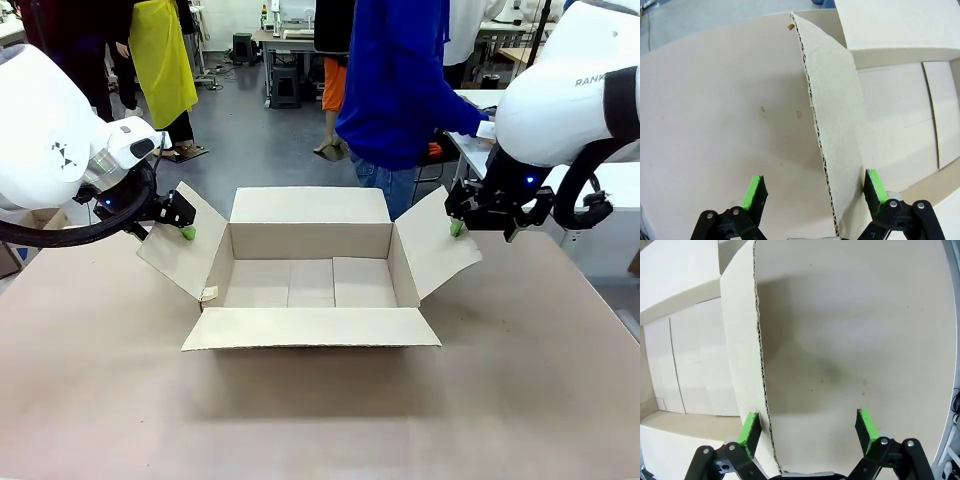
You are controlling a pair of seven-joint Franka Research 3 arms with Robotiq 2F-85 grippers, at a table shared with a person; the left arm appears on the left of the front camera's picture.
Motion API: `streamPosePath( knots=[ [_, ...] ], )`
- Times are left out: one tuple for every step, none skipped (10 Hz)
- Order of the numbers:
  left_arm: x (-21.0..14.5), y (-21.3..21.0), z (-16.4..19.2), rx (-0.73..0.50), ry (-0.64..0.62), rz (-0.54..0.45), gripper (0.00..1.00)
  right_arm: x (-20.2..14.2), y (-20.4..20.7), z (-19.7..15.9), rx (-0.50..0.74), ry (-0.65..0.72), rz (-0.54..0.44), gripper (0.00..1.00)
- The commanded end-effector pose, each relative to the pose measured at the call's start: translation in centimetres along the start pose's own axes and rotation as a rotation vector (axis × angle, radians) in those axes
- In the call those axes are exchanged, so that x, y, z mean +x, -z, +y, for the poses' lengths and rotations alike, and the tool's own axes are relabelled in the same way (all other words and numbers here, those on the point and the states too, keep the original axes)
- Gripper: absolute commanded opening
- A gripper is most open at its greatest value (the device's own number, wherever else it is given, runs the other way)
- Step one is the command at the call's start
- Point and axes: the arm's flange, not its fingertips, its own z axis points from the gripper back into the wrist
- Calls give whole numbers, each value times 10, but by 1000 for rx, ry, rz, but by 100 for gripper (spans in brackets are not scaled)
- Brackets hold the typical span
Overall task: Pack the gift set into the box.
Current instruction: Lift both hands away from the flaps of the Package Box.
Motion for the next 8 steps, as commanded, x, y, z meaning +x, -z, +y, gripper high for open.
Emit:
streamPosePath(
  knots=[
    [-2, -1, -2, 12, -9, 4, 100, 4, -2, 0, -28, 20, 1, 100],
    [-2, -1, -2, 12, -9, 4, 100, 4, -2, 0, -28, 20, 1, 100],
    [-2, -1, -2, 12, -9, 4, 100, 4, -2, 0, -28, 20, 1, 100],
    [-2, -1, -2, 12, -9, 4, 100, 4, -2, 0, -28, 20, 1, 100],
    [-2, -1, -2, 12, -9, 4, 100, 4, -2, 0, -28, 20, 1, 100],
    [-2, -1, -2, 12, -9, 4, 100, 4, -2, 0, -28, 20, 1, 100],
    [-2, -1, -2, 12, -9, 4, 100, 4, -2, 0, -28, 20, 1, 100],
    [-2, -1, -2, 12, -9, 4, 100, 4, -2, 0, -28, 20, 1, 100]
  ],
)
